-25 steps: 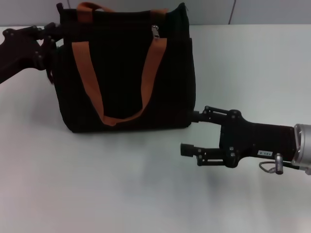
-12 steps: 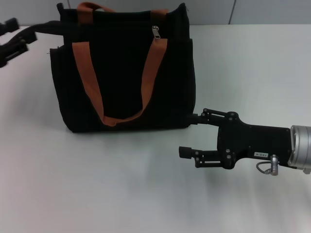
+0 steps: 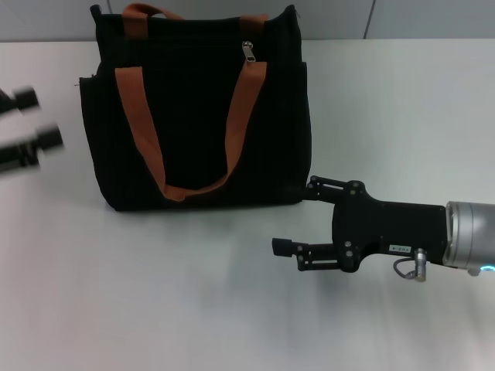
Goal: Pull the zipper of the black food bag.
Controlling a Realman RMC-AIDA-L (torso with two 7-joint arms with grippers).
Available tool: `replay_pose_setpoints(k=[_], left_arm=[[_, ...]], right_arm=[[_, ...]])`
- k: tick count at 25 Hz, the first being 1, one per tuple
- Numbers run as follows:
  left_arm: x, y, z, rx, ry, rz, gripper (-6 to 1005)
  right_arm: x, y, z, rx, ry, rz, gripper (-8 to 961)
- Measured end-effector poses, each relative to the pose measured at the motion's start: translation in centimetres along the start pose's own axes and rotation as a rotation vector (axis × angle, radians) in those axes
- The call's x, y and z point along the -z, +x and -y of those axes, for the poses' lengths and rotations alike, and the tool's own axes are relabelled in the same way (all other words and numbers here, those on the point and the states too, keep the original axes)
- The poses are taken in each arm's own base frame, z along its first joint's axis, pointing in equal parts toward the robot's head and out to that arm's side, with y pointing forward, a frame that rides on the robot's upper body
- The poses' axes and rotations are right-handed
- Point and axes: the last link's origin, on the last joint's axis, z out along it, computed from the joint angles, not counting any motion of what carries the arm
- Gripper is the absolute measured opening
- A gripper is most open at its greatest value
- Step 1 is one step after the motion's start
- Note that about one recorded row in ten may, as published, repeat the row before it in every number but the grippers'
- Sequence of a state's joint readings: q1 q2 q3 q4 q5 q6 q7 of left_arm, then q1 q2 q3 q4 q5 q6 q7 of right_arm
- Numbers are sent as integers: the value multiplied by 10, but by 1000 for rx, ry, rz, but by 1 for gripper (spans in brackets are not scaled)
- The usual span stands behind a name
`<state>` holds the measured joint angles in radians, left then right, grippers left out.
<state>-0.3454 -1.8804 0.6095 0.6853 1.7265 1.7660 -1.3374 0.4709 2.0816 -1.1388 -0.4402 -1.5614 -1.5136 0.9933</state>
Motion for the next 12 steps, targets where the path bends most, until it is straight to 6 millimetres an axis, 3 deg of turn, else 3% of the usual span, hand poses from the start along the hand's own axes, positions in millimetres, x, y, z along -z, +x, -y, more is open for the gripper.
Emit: replay_pose_setpoints(k=[1,7,12], left_arm=[[-2,-8,-12,-21,-73,25,790],[-22,-34,-40,-38,-212,97,802],[-35,-47,-51,-24,-263,143,802]], right_arm=[[-2,1,-1,9,-6,1,827],[-6,3,-6,30,-32,6,826],[-11,7,-12,33,-61,-2,826]])
